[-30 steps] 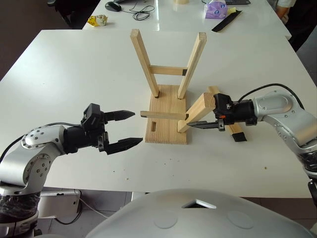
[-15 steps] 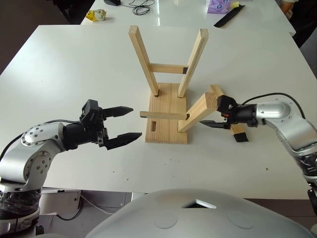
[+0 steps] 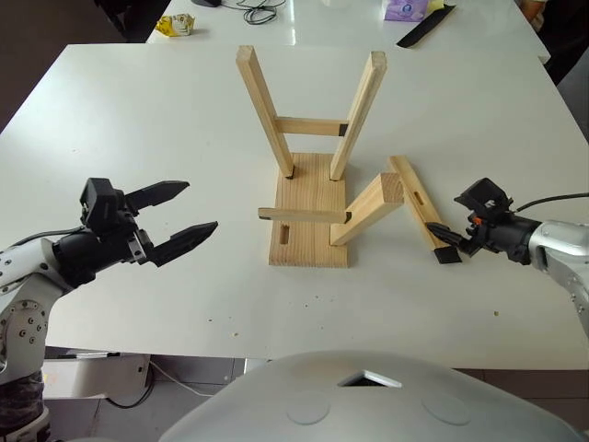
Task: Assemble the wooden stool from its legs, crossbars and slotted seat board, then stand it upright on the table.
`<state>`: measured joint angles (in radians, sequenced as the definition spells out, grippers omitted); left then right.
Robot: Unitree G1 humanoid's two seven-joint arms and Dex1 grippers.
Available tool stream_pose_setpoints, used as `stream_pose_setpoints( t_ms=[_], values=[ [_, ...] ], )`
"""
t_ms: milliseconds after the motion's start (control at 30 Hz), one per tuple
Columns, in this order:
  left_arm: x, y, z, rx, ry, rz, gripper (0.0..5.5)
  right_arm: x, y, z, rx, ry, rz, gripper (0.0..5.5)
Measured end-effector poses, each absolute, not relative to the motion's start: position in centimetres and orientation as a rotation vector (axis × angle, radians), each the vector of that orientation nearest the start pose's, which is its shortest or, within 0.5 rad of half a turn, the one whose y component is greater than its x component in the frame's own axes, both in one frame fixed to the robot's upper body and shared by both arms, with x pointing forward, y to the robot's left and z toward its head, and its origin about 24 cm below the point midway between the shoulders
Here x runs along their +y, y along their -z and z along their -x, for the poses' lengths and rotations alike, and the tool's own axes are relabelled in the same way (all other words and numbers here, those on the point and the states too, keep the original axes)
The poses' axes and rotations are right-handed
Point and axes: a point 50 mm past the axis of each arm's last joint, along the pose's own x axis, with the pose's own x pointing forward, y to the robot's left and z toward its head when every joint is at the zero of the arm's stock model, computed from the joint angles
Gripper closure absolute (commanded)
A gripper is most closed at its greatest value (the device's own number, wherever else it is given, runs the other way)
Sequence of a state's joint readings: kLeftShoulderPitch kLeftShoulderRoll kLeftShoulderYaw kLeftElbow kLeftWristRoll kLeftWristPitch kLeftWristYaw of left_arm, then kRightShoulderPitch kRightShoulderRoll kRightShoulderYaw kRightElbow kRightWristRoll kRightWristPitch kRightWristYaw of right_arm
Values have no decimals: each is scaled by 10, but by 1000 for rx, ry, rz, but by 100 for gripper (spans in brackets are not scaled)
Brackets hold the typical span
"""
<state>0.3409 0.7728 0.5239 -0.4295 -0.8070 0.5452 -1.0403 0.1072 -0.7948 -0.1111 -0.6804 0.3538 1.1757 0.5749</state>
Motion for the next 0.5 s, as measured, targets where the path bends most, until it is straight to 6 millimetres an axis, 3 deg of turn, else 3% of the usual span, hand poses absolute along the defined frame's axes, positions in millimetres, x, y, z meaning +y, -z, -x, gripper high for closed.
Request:
stream_pose_setpoints(
  t_ms=[200, 367, 500],
  values=[
    [268, -137, -165, 215, 844, 67, 37, -235, -71, -181, 899, -453, 262, 148],
    [266, -141, -170, 188, 845, 70, 37, -239, -58, -186, 870, -430, 260, 148],
    [263, -145, -176, 165, 850, 62, 37, -236, -54, -185, 832, -437, 257, 207]
  ],
)
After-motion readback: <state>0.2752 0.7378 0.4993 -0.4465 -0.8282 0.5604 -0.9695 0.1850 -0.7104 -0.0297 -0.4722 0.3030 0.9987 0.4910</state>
